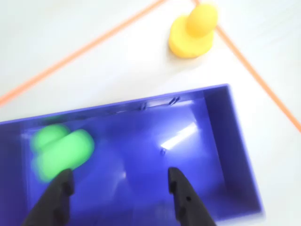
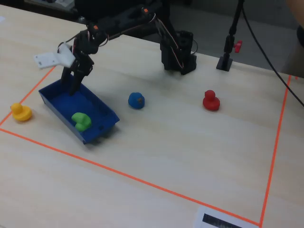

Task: Grasp green duck and put it into box.

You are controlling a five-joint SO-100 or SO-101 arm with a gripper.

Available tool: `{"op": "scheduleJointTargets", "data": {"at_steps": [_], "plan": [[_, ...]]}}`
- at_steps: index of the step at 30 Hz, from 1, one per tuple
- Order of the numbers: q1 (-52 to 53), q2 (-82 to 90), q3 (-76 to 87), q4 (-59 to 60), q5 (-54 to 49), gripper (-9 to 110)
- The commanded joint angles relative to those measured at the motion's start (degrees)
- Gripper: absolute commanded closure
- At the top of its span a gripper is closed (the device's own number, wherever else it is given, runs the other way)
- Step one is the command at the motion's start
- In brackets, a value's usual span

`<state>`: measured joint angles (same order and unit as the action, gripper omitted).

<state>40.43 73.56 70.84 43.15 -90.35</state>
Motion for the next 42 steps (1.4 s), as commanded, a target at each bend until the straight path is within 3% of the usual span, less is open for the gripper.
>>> {"op": "scheduleJointTargets", "data": {"at_steps": [1, 9, 13, 22, 32, 42], "plan": [[-5.45, 19.95, 7.56, 5.01, 2.99, 82], [-22.32, 56.78, 46.32, 6.42, 3.52, 101], [-30.32, 68.73, 59.94, 13.71, 4.04, 101], [-39.37, 95.80, 88.59, 17.05, 2.55, 101], [-42.45, 104.77, 101.69, 19.07, 2.37, 101], [-43.86, 115.22, 107.23, 29.27, 2.37, 101]]}}
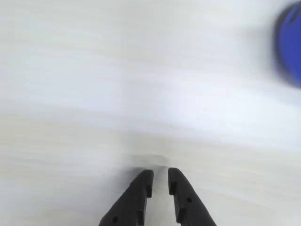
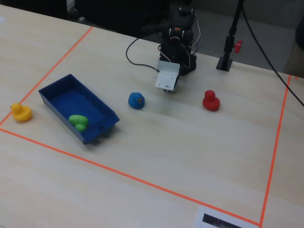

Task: Grasp green duck and put it into box.

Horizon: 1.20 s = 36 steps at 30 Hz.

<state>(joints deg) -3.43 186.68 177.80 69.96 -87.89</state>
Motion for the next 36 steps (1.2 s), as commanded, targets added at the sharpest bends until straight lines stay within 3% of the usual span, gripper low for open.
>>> {"op": "scheduleJointTargets", "data": {"at_steps": [1, 36], "plan": [[0.26, 2.81, 0.35, 3.78, -0.09, 101], [1.93, 2.99, 0.44, 6.77, -0.09, 98]]}}
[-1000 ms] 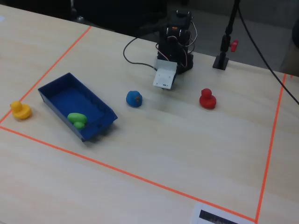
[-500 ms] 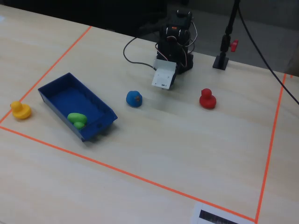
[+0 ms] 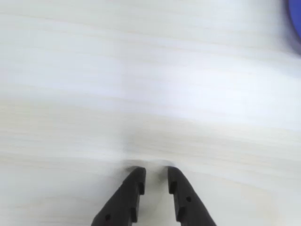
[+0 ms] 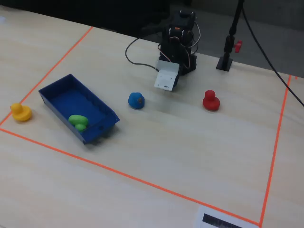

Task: Grasp green duck and put it into box.

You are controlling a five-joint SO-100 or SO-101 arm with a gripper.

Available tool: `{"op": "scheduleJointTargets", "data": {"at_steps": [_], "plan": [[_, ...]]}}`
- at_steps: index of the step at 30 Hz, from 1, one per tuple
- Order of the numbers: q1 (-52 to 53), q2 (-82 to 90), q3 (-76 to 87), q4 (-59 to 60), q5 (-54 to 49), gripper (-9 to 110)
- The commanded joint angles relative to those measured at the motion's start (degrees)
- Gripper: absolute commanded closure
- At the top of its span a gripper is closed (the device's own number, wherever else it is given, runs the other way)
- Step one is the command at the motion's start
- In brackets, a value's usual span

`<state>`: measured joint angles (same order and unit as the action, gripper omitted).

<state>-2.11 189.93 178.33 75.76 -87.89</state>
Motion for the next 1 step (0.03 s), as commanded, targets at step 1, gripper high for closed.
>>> {"op": "scheduleJointTargets", "data": {"at_steps": [1], "plan": [[0.62, -0.26, -0.09, 0.97, -0.09, 98]]}}
